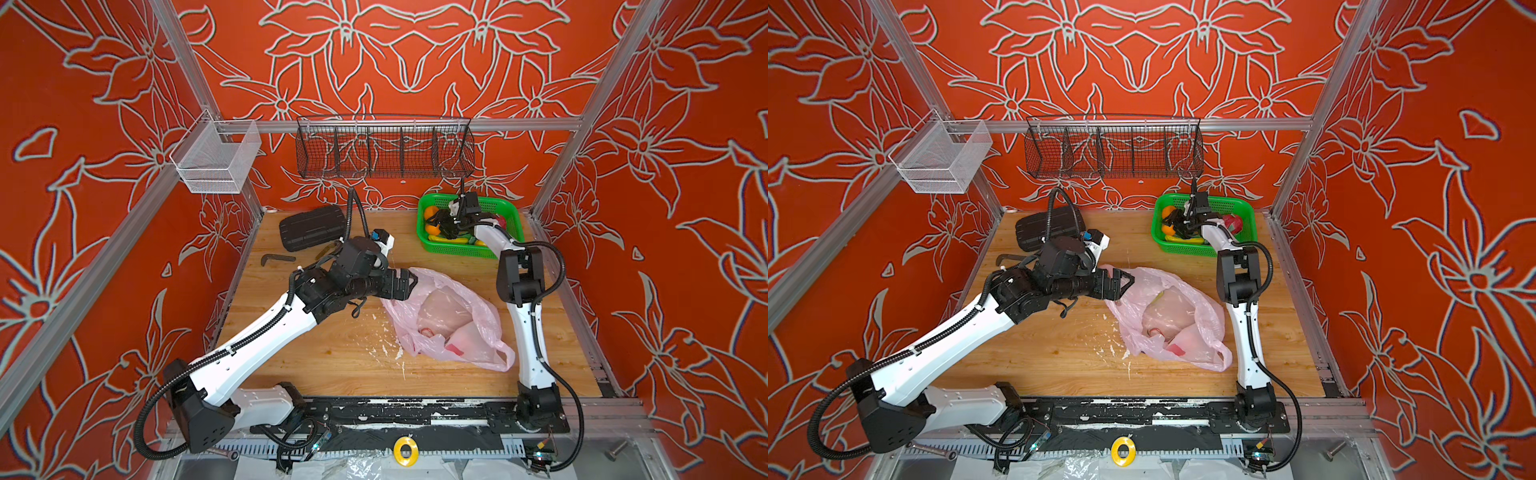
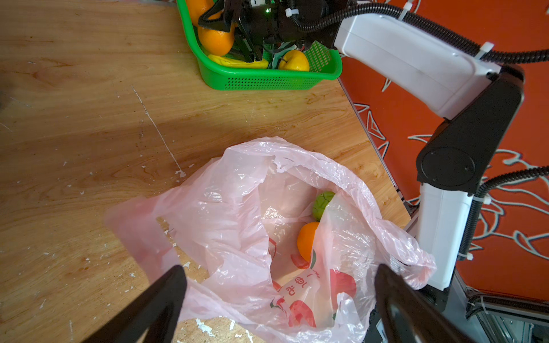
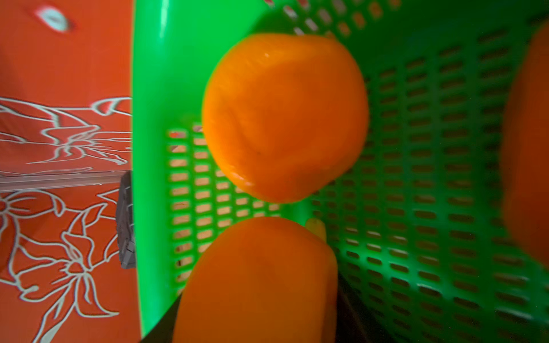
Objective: Untie the knot of the plastic bag and take out the fruit
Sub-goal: Place the fruit in the basket.
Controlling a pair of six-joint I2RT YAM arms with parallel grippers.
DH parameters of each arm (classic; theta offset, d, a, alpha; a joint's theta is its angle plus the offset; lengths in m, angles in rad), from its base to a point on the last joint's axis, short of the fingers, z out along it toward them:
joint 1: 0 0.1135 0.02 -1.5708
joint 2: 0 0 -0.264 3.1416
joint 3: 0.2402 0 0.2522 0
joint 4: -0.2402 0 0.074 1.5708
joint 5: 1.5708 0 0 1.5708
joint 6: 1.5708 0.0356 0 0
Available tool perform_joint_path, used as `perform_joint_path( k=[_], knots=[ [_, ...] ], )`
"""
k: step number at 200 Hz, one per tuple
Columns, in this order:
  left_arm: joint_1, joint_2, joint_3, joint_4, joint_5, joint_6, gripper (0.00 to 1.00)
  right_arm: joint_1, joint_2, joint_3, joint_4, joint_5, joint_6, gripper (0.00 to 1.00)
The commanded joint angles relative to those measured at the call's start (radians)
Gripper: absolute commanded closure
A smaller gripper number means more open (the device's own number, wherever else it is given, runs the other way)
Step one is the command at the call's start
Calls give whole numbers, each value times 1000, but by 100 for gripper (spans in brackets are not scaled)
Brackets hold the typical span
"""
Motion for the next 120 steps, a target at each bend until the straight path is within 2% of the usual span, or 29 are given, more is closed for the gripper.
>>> perform_joint_path(
  k=[1, 50, 120],
  knots=[
    [-3, 8, -2, 4, 3, -16, 3, -6, 6, -12, -41, 3, -49, 40],
    [-5, 4, -8, 12, 4, -25, 3, -9, -37, -48, -34, 20, -50, 20],
    [-4, -12, -28, 14, -4, -40, 3, -43, -200, -215, 70, 7, -20, 18]
  ],
)
